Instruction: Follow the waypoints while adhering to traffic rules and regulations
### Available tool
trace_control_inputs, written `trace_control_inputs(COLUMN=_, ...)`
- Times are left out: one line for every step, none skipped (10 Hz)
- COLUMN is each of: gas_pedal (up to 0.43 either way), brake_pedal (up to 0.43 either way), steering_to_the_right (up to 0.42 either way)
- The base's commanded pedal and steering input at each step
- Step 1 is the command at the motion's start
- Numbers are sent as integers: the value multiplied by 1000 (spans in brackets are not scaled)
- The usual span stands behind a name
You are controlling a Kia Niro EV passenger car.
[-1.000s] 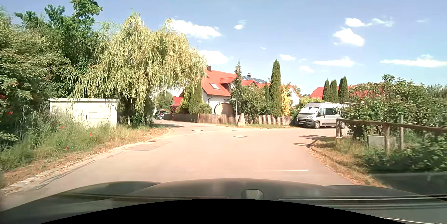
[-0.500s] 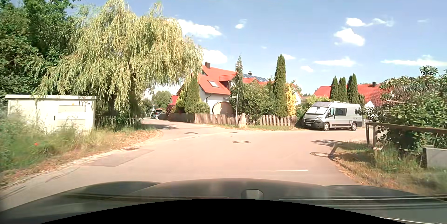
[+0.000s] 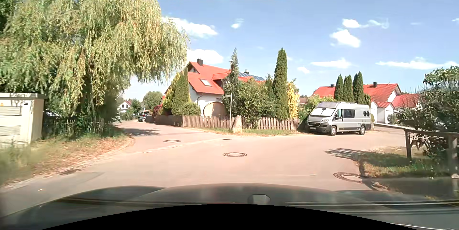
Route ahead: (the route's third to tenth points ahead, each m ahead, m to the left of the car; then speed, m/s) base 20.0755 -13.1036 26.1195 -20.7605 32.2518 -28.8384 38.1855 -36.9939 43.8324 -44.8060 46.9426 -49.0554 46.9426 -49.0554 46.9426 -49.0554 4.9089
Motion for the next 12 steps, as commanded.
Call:
trace_control_inputs(gas_pedal=138, brake_pedal=6, steering_to_the_right=155)
trace_control_inputs(gas_pedal=130, brake_pedal=6, steering_to_the_right=171)
trace_control_inputs(gas_pedal=118, brake_pedal=6, steering_to_the_right=186)
trace_control_inputs(gas_pedal=110, brake_pedal=6, steering_to_the_right=201)
trace_control_inputs(gas_pedal=98, brake_pedal=6, steering_to_the_right=213)
trace_control_inputs(gas_pedal=87, brake_pedal=6, steering_to_the_right=218)
trace_control_inputs(gas_pedal=79, brake_pedal=6, steering_to_the_right=226)
trace_control_inputs(gas_pedal=79, brake_pedal=6, steering_to_the_right=237)
trace_control_inputs(gas_pedal=79, brake_pedal=6, steering_to_the_right=245)
trace_control_inputs(gas_pedal=79, brake_pedal=6, steering_to_the_right=256)
trace_control_inputs(gas_pedal=79, brake_pedal=6, steering_to_the_right=265)
trace_control_inputs(gas_pedal=79, brake_pedal=6, steering_to_the_right=270)
